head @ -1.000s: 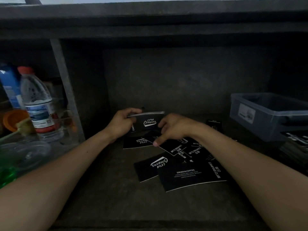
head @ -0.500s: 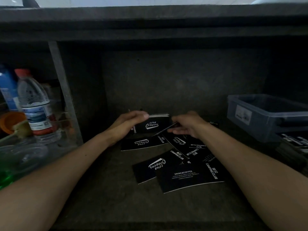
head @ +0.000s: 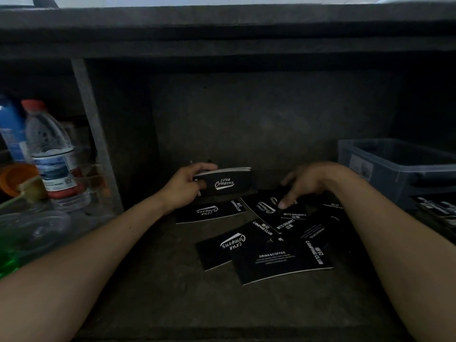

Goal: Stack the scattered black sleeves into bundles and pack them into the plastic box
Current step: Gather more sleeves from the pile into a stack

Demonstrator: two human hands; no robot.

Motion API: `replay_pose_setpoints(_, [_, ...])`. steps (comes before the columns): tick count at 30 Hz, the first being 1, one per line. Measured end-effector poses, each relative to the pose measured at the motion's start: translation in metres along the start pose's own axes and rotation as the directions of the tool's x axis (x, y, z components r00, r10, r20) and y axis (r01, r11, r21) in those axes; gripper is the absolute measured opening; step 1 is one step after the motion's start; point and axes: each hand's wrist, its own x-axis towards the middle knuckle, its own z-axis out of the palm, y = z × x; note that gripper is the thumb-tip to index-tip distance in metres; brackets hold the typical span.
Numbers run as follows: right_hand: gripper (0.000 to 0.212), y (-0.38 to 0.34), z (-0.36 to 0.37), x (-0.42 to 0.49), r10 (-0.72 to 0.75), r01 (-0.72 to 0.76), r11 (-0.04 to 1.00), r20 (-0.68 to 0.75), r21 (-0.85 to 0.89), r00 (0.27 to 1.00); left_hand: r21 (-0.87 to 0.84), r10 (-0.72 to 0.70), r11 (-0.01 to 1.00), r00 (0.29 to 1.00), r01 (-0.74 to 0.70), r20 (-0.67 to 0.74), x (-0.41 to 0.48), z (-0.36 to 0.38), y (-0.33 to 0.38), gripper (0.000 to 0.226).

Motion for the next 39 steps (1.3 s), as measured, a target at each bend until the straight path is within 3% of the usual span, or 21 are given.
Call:
replay_pose_setpoints(4, [0.090,0.005,0.002,0.005,-0.055,0.055,0.998,0.005,0.004,0.998,-0.009,-0.017,1.000,1.000,0.017,-0.009,0.000,0.000,0.000,0.051])
replay_pose_setpoints(11, [0.077,0.006,0.010,0.008,-0.053,0.050,0.997,-0.052,-0.055,0.997,-0.010,-0.022,1.000,1.000,0.022,-0.011,0.000,0.001,0.000,0.051])
replay_pose_setpoints(18, [0.073,0.017,0.015,0.024,-0.021,0.058,0.957,-0.132,0.283,0.991,-0.022,-0.017,1.000,1.000,0.016,-0.016,0.001,0.000,-0.003,0.051])
replay_pose_setpoints(20, [0.056,0.022,0.010,0.027,-0.002,0.133,0.841,-0.243,0.524,0.970,-0.036,-0.027,0.999,1.000,0.026,-0.010,0.000,0.000,-0.002,0.051])
replay_pose_setpoints(23, [0.020,0.021,-0.006,0.022,0.046,0.213,0.458,-0.262,0.863,0.964,-0.090,-0.058,0.994,0.998,0.057,-0.012,0.000,0.002,0.003,0.047])
replay_pose_setpoints(25, [0.017,0.013,-0.009,0.020,-0.005,0.240,0.199,-0.244,0.950,0.970,-0.172,-0.112,0.979,0.994,0.110,0.000,-0.001,0.001,0.004,0.039])
replay_pose_setpoints(26, [0.019,0.007,-0.005,0.019,-0.021,0.255,0.167,-0.255,0.952,0.967,-0.221,-0.130,0.967,0.991,0.130,0.013,0.000,0.000,0.004,0.032])
replay_pose_setpoints(28, [0.024,-0.006,0.014,0.025,-0.053,0.291,0.259,-0.287,0.921,0.956,-0.234,-0.131,0.962,0.990,0.138,0.045,-0.001,-0.002,0.005,0.030])
replay_pose_setpoints(30, [0.027,-0.021,0.037,0.033,-0.104,0.348,0.412,-0.335,0.842,0.936,-0.124,-0.092,0.988,0.995,0.097,0.041,-0.006,-0.002,0.006,0.032])
replay_pose_setpoints(32, [0.034,-0.033,0.048,0.041,-0.139,0.426,0.624,-0.443,0.655,0.886,-0.021,-0.022,1.000,1.000,0.022,-0.004,-0.006,0.000,0.002,0.039])
replay_pose_setpoints(34, [0.048,-0.038,0.047,0.044,-0.207,0.430,0.777,-0.457,0.461,0.865,0.036,0.002,0.999,0.999,-0.001,-0.032,-0.003,0.000,-0.003,0.042])
replay_pose_setpoints(37, [0.088,-0.034,0.035,0.032,-0.293,0.338,0.873,-0.175,0.352,0.940,-0.015,-0.081,0.997,0.991,0.080,-0.108,0.003,-0.004,-0.005,0.048])
replay_pose_setpoints(39, [0.088,-0.027,0.028,0.025,-0.328,0.326,0.912,-0.035,0.248,0.944,-0.040,-0.100,0.995,0.986,0.096,-0.131,0.004,-0.006,-0.005,0.050])
